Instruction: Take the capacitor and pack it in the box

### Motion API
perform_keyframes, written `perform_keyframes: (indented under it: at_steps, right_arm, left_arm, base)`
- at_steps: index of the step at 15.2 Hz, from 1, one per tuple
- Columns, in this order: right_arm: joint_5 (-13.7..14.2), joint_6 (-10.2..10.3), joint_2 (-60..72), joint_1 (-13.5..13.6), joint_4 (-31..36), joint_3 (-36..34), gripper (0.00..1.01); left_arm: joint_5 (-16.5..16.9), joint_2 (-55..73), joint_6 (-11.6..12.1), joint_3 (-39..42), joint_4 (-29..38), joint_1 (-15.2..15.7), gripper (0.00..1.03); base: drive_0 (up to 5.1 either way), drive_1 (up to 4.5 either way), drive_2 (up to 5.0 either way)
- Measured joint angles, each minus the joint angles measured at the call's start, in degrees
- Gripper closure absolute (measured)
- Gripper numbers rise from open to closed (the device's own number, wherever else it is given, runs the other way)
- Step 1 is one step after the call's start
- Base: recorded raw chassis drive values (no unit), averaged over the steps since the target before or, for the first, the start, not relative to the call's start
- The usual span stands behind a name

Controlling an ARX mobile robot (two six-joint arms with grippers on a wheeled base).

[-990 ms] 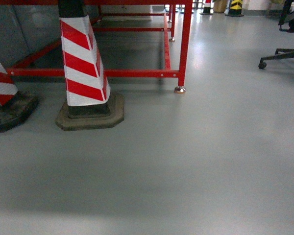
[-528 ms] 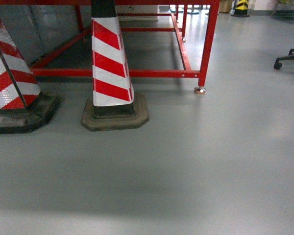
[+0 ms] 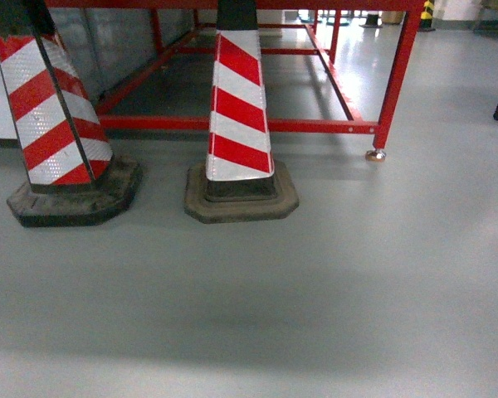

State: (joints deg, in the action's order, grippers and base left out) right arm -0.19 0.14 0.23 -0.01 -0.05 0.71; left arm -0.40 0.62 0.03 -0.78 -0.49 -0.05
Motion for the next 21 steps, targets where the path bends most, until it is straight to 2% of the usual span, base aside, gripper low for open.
perform_keyframes:
  at_steps: [6,18,21]
  right_arm:
    - [0.1,0.0,0.0,0.0,-0.2,0.0,0.03]
    - [0.1,0.0,0.0,0.0,-0.2,0.0,0.03]
    - [0.2,0.0,0.0,0.0,-0.3,0.0,0.03]
  left_arm:
    - [0.3,0.0,0.0,0.0,0.1,0.0,0.6]
    - [0.3,0.0,0.0,0.0,0.2,0.0,0.6]
    - [0.4,0.0,0.0,0.0,0.2,0.0,0.6]
  base:
    - [-5.1,2.34,2.3]
    - [0.0,0.0,0.0]
    - [0.0,3.9,-4.0]
